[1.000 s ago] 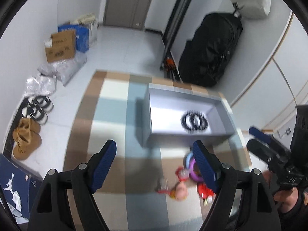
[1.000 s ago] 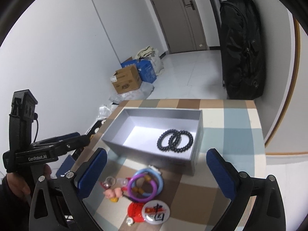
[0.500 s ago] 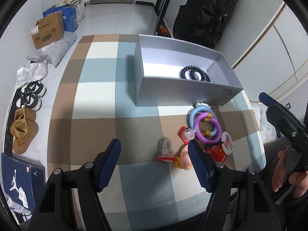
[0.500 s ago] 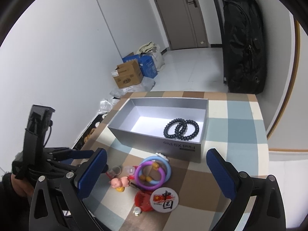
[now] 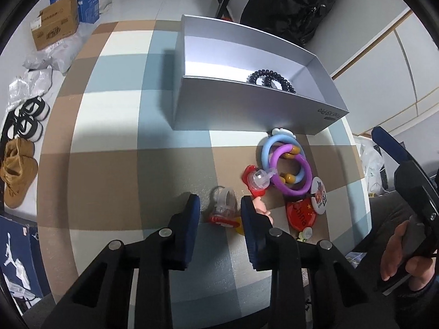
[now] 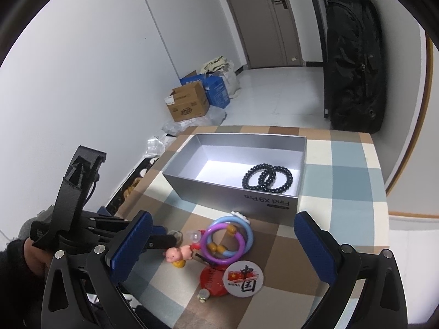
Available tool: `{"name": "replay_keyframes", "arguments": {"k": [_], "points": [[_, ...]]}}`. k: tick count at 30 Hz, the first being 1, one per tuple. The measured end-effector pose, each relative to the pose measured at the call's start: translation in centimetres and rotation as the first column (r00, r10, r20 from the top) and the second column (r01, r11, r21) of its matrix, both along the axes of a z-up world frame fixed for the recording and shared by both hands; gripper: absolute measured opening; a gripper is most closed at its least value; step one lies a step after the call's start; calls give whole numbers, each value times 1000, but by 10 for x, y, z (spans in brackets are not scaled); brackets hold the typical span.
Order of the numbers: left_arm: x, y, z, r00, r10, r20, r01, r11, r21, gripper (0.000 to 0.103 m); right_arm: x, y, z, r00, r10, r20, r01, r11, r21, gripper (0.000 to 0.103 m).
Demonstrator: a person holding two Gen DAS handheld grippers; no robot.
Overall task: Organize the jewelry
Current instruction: 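Move the left gripper to the clear pacifier and close on it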
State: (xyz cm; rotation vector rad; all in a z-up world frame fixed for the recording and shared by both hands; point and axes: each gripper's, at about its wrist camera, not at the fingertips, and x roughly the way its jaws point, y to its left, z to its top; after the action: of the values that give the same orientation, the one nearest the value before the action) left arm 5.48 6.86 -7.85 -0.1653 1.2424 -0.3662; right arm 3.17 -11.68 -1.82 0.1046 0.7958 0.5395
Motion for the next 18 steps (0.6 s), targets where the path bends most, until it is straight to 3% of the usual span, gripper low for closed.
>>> {"name": "replay_keyframes", "arguments": {"k": [4, 6, 13, 18], "points": [[3, 0, 0, 1000, -1, 4, 1, 999, 32, 15, -1, 1, 0, 1000, 7, 0, -7, 1000, -2, 103], [4, 2, -2, 1000, 3, -14, -3, 1000, 2, 12, -1, 1, -1, 1000, 8, -1, -8, 1000, 0, 103], [3, 3, -1, 1000, 1, -13, -1, 1000, 11, 11, -2, 1, -2, 1000, 7, -8, -7, 1000, -4, 103], [3, 15, 4, 999, 49, -8, -49, 999, -2, 11, -3, 3, -3, 1000, 22, -18, -22, 1000, 0, 103]]}}
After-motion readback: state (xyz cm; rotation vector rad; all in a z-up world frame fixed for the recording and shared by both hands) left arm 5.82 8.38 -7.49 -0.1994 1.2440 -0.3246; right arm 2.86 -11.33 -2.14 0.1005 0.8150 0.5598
